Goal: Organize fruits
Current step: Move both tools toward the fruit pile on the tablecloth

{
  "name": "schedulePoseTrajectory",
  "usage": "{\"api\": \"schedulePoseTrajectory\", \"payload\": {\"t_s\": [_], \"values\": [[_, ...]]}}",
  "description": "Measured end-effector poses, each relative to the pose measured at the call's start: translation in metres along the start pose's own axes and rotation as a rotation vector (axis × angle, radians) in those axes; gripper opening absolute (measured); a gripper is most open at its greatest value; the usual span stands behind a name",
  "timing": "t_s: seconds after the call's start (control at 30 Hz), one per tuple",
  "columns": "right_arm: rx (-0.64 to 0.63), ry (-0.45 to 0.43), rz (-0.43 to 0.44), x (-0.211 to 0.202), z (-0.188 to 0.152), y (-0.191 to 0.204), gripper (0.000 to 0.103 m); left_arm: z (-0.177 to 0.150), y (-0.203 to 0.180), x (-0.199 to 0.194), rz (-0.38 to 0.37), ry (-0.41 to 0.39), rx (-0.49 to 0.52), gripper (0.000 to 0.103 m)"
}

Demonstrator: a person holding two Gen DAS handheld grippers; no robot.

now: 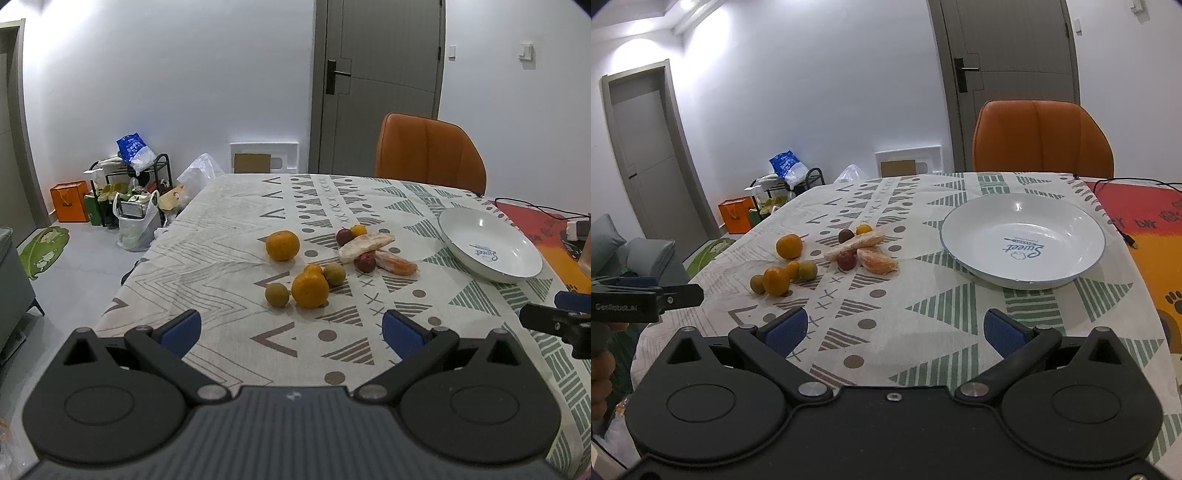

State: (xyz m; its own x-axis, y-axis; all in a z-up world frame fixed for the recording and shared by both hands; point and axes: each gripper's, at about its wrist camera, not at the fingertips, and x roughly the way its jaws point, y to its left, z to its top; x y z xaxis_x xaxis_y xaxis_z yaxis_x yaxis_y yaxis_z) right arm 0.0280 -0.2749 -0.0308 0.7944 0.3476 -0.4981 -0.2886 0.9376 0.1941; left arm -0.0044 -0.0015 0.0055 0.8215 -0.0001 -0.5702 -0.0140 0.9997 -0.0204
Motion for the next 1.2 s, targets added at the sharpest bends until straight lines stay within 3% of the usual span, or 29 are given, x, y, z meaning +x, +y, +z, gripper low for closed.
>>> {"api": "schedulePoseTrajectory", "payload": {"t_s": [1.2], "values": [[-0.010,-0.020,-0.021,-0.001,0.009,0.004,0.103,0.009,0.012,-0.010,0.014,-0.018,-0.013,0.103]]}}
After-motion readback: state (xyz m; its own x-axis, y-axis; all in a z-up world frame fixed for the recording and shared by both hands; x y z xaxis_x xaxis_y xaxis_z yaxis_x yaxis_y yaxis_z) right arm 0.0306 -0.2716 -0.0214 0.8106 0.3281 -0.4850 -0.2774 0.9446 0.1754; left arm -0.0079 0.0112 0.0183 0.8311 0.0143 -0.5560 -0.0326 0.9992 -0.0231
